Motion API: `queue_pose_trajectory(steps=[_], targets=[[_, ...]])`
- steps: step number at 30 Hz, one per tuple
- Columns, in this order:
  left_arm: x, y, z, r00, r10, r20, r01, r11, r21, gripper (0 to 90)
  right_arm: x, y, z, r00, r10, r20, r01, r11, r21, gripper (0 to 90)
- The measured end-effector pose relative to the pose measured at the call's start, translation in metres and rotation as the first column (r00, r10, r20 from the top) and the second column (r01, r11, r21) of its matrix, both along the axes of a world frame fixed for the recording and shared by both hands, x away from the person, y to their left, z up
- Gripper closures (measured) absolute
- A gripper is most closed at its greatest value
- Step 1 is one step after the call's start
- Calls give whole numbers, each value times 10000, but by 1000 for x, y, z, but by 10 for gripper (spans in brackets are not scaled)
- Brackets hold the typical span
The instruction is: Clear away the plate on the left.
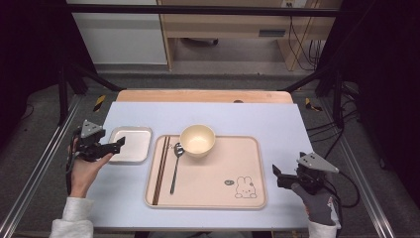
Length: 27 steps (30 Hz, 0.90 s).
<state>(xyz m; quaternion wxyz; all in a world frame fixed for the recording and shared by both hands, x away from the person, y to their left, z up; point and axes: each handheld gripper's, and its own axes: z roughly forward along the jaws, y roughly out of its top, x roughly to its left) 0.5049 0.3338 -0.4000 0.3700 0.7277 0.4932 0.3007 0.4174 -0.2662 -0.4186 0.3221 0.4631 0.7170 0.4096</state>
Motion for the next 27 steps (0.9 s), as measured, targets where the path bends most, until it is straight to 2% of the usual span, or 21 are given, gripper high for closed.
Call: queue_pose_trajectory(steps=[12,17,27], targets=[[20,19,-14,9958,736,-537,-742,9972,-100,227,1,1,-1,10000,23,-7,-23,10000,-31,3],[24,23,-19,9930,861,-810,-870,9962,-73,234,1,1,-1,10000,16,-40,-16,10000,-44,4],[30,32,-28,9888,1141,-959,-1157,9932,-109,284,1,1,-1,10000,14,-3,-14,10000,-89,3]])
